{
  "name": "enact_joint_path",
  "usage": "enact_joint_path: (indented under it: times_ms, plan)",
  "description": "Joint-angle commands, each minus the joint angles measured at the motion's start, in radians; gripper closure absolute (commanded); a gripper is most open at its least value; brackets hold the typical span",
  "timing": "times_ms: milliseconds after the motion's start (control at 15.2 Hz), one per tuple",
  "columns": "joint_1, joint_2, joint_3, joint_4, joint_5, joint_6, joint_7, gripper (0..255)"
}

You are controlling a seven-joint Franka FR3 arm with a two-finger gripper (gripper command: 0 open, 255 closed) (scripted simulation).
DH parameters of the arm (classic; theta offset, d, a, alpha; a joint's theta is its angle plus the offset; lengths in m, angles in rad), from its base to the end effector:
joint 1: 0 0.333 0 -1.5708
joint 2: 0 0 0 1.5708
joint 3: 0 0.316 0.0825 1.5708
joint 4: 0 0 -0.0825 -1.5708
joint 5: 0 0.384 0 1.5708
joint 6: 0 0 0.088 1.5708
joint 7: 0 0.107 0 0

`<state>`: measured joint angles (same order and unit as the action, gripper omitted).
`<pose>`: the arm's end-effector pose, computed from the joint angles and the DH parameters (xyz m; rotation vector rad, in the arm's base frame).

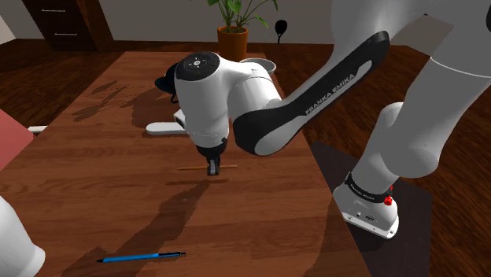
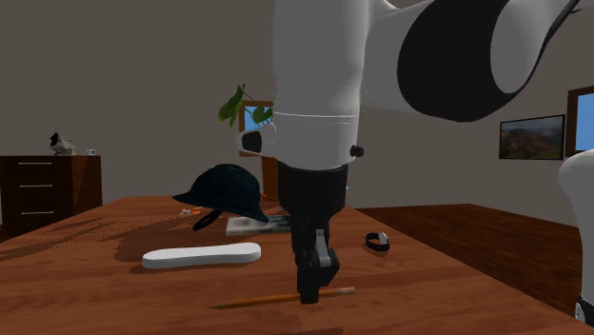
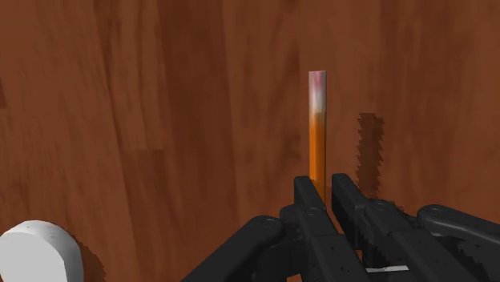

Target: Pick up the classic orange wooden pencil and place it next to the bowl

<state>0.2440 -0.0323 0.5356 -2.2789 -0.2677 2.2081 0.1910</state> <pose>0.3674 0.3512 0.3641 2.7136 1.0724 0.0986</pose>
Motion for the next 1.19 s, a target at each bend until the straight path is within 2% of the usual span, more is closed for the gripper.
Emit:
enact_joint_path:
  times_ms: [0, 1122]
  plan:
    - [0.000, -0.020, -0.002, 0.012, 0.018, -0.026, -0.019, 255]
    - [0.005, -0.124, -0.018, 0.146, 0.101, -0.238, -0.116, 255]
